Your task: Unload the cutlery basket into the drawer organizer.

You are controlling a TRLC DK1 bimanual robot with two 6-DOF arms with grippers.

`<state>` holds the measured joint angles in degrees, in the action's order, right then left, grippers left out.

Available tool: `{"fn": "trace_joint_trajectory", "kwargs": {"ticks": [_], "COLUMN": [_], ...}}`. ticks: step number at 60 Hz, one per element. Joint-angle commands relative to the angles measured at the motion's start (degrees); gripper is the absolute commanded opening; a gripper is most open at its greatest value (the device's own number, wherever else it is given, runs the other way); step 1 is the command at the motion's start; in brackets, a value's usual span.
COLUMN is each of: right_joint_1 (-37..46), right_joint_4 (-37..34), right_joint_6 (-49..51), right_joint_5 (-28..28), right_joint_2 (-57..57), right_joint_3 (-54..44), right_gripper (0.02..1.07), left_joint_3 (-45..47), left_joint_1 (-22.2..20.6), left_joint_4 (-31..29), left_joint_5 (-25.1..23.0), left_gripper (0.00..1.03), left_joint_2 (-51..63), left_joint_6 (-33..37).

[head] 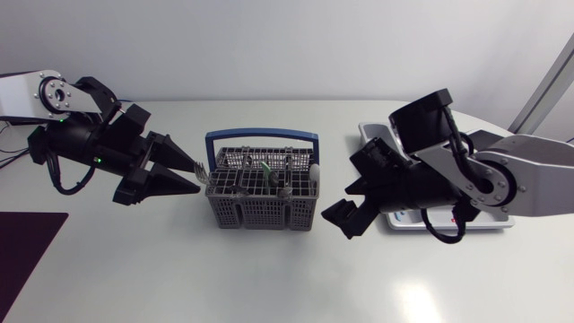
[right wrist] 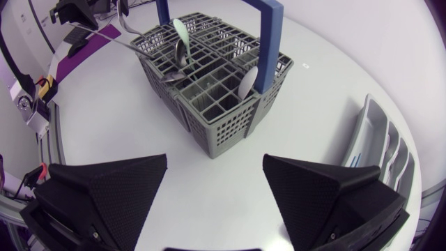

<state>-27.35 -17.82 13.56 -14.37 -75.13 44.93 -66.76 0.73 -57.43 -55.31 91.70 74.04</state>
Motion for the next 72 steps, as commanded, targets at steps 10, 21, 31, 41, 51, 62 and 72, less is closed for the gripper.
{"fn": "trace_joint_trajectory", "kwargs": {"ticks": [10, 21, 31, 41, 51, 62, 72], "right_joint_1": [-0.9, -1.0, -1.5, -2.2, -3.4, -4.6, -6.1], "right_joint_4": [1.3, 2.1, 2.4, 2.3, 0.6, -0.5, -1.1], "right_joint_6": [0.1, -0.1, -0.2, -0.2, -0.1, -0.2, -0.3], "right_joint_5": [-0.2, -0.2, -0.1, -0.1, 0.3, 0.5, 1.5], "right_joint_2": [-2.6, -3.4, -3.8, -3.5, -2.1, -2.2, -2.6], "right_joint_3": [-1.2, -1.3, -1.2, -0.8, 1.1, 2.7, 3.1], "right_gripper": [1.01, 1.01, 1.01, 1.01, 1.01, 1.01, 1.01], "left_joint_3": [-6.1, -8.3, -9.4, -11.9, -14.8, -16.6, -18.9], "left_joint_1": [0.8, 1.5, 2.1, 2.9, 2.4, 2.0, 2.4], "left_joint_4": [-8.3, -11.6, -14.5, -17.9, -26.0, -28.2, -27.6], "left_joint_5": [-4.9, -6.0, -6.4, -8.7, -11.0, -11.8, -12.3], "left_gripper": [0.26, 0.19, 0.18, 0.18, 0.18, 0.18, 0.18], "left_joint_2": [7.3, 9.5, 11.4, 13.0, 12.9, 12.4, 13.2], "left_joint_6": [10.6, 13.0, 15.9, 15.9, 18.2, 14.4, 9.0]}}
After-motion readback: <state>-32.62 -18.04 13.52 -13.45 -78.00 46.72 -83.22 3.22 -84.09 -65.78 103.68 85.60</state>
